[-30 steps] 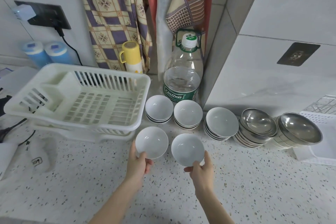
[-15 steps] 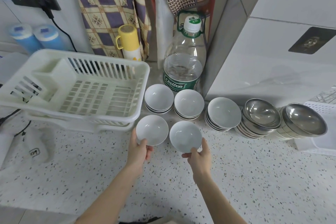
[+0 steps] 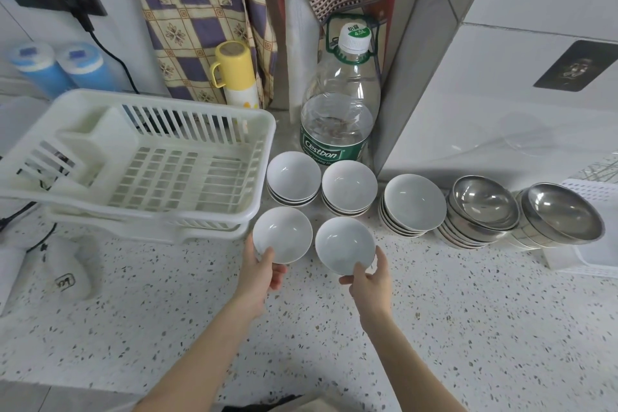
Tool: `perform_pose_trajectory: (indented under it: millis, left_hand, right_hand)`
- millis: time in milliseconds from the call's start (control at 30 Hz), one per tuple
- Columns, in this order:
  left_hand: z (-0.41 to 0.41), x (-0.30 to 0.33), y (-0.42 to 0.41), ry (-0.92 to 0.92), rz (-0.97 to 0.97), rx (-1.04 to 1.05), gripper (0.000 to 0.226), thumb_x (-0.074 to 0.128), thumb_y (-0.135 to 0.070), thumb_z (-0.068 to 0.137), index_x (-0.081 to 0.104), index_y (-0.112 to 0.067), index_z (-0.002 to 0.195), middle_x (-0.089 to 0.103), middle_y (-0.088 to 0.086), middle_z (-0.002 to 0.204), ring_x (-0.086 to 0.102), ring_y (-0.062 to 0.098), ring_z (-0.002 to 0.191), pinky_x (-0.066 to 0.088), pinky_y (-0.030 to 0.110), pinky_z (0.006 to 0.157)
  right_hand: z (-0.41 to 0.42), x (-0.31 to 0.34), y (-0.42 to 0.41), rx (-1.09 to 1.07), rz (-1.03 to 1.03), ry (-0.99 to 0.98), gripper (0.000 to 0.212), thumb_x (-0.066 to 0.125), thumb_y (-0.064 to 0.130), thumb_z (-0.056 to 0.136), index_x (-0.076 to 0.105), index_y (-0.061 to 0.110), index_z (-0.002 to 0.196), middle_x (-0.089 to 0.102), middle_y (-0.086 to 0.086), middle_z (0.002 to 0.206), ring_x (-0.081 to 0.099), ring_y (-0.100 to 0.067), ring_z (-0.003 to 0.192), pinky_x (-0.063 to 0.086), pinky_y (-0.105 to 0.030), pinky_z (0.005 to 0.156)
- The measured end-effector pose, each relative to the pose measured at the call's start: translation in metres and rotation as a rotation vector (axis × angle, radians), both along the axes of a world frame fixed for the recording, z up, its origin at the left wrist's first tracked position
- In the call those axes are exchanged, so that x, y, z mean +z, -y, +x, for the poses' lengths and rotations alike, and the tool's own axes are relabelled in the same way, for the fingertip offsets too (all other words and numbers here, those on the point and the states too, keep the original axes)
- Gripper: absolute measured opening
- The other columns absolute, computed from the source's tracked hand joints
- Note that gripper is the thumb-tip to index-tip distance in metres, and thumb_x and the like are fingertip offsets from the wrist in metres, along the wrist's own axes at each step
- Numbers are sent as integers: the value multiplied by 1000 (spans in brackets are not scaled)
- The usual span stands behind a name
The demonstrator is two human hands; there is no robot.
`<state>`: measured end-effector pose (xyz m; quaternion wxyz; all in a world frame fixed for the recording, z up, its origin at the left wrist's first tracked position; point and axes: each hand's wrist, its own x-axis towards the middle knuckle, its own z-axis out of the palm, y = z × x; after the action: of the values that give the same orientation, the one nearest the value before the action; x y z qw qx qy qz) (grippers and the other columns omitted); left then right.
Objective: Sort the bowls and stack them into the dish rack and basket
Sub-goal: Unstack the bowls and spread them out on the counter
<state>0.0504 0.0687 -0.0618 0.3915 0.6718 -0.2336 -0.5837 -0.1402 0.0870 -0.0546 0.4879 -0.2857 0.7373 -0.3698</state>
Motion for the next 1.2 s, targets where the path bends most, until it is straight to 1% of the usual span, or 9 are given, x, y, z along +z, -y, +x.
perform_pose_trajectory:
  millis: [233, 367, 500, 667, 800, 900, 1000, 1100, 1200]
  left_hand:
    - [6, 9, 0, 4, 30, -77, 57, 46, -17, 101, 26, -47, 146, 69, 16, 74, 50, 15, 45, 39, 24, 40]
    - [14, 18, -9, 241, -19, -195, 63, 48, -26, 99, 17, -41, 151, 73, 14, 76, 51, 7, 37, 41, 22, 39]
    - [9, 28, -12, 472, -208, -225, 58, 50, -31, 100, 24, -30, 151, 71, -1, 67, 58, 3, 43, 45, 20, 43]
    - [-13, 37, 29, 308, -229, -133, 64, 50, -32, 100, 21, -24, 156, 72, 2, 77, 54, 2, 42, 44, 17, 45]
    - [-27, 28, 65, 274, -147, -7, 76, 52, -37, 99, 5, -24, 158, 74, 9, 78, 48, 10, 36, 44, 24, 48]
    - [-32, 24, 85, 172, -105, 77, 72, 51, -35, 99, 6, -34, 156, 73, 9, 76, 47, 16, 40, 38, 22, 44]
    - [-33, 23, 96, 143, -98, 103, 67, 50, -29, 100, 13, -34, 155, 72, 8, 96, 65, 19, 56, 34, 18, 33]
    - [-30, 24, 103, 172, -124, 83, 62, 55, -16, 96, 29, -32, 149, 60, 7, 129, 72, 24, 72, 40, 13, 35]
    - [-27, 21, 109, 200, -108, 59, 60, 54, -7, 92, 36, -29, 145, 61, 6, 128, 65, 9, 49, 37, 11, 35]
  right_hand:
    - [-4, 5, 3, 52, 35, -37, 46, 47, 26, 99, 36, 21, 143, 71, -9, 94, 70, -10, 62, 47, -28, 52]
    - [-17, 18, 5, 139, 20, -408, 46, 45, 38, 98, 44, 19, 140, 68, -1, 64, 66, -14, 62, 48, -28, 51]
    - [-26, 35, 20, 121, -113, -529, 32, 46, 31, 97, 61, 20, 123, 58, 2, 51, 56, -13, 54, 40, -25, 48]
    - [-17, 44, 60, 210, -38, -393, 29, 44, 31, 96, 65, 11, 103, 72, -3, 77, 60, -20, 78, 44, -30, 66]
    - [-9, 41, 89, 184, 62, -293, 40, 42, 34, 96, 64, 3, 86, 68, 3, 68, 55, -18, 70, 40, -29, 62]
    - [-1, 38, 103, 117, 72, -246, 37, 44, 35, 96, 57, 10, 72, 69, 0, 66, 56, -23, 74, 50, -36, 74]
    - [5, 37, 111, 44, 89, -201, 32, 47, 38, 94, 55, 7, 93, 69, -3, 69, 57, -24, 83, 52, -45, 87]
    - [10, 36, 115, 4, 110, -207, 44, 49, 38, 92, 52, 2, 118, 71, -12, 97, 59, -31, 101, 51, -46, 92]
    - [15, 35, 116, -2, 113, -304, 44, 49, 29, 92, 45, 7, 130, 62, -14, 123, 56, -37, 114, 49, -46, 94]
